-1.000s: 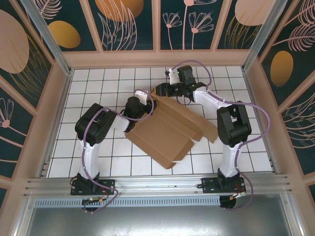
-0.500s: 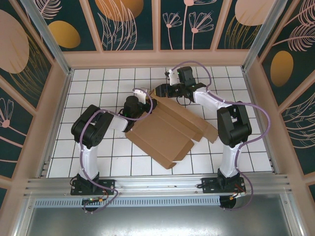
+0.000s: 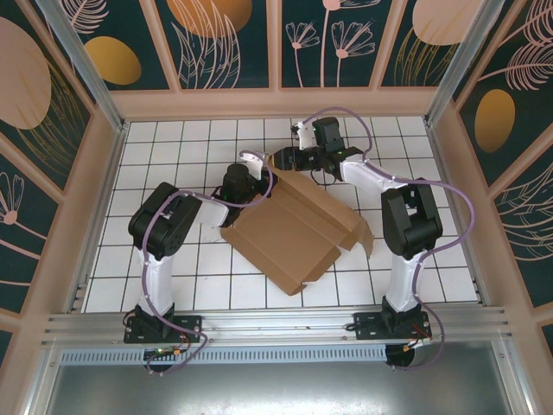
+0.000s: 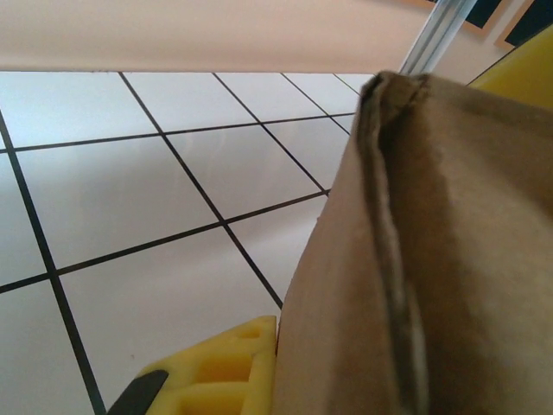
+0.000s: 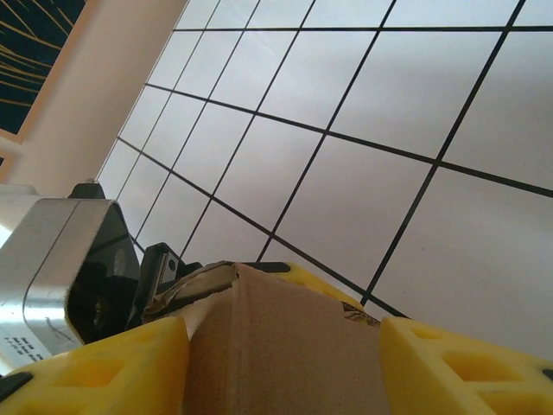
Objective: Fold the paper box
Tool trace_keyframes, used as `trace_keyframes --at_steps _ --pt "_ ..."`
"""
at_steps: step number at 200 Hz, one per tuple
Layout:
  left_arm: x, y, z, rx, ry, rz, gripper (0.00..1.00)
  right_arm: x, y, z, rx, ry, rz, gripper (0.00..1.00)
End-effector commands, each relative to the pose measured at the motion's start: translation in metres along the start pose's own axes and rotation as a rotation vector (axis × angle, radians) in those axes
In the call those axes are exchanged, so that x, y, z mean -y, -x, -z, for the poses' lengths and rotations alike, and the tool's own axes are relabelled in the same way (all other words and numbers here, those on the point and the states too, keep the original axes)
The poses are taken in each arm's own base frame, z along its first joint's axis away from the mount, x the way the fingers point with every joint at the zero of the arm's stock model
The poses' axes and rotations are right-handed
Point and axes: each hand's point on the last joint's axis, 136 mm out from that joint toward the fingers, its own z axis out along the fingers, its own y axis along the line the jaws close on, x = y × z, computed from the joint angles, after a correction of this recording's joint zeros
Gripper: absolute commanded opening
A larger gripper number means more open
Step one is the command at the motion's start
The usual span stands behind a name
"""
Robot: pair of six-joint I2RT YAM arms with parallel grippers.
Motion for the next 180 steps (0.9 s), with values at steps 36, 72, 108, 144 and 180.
trace_keyframes --at_steps 36,72,108,144,180 --pt "-0.008 0.007 0.002 0.016 0.041 0.027 0.0 0.019 -0.049 0.006 -0.134 -0.092 -0.087 0.65" --pt "-0.015 0.0 0.01 0.005 0.082 0.056 0.0 0.006 -0.01 0.036 -0.011 -0.136 -0.04 0.81" --pt "-0.022 0.011 0.012 0.03 0.123 0.159 0.0 0.002 0.032 0.096 0.178 -0.22 -0.03 0.86" --pt "-0.035 0.027 0.016 0.078 0.138 0.277 0.0 -0.006 0.067 0.177 0.402 -0.281 -0.045 0.86" --pt "-0.047 0.039 0.023 0.14 0.072 0.426 0.0 -0.019 0.083 0.258 0.62 -0.29 -0.047 0.85"
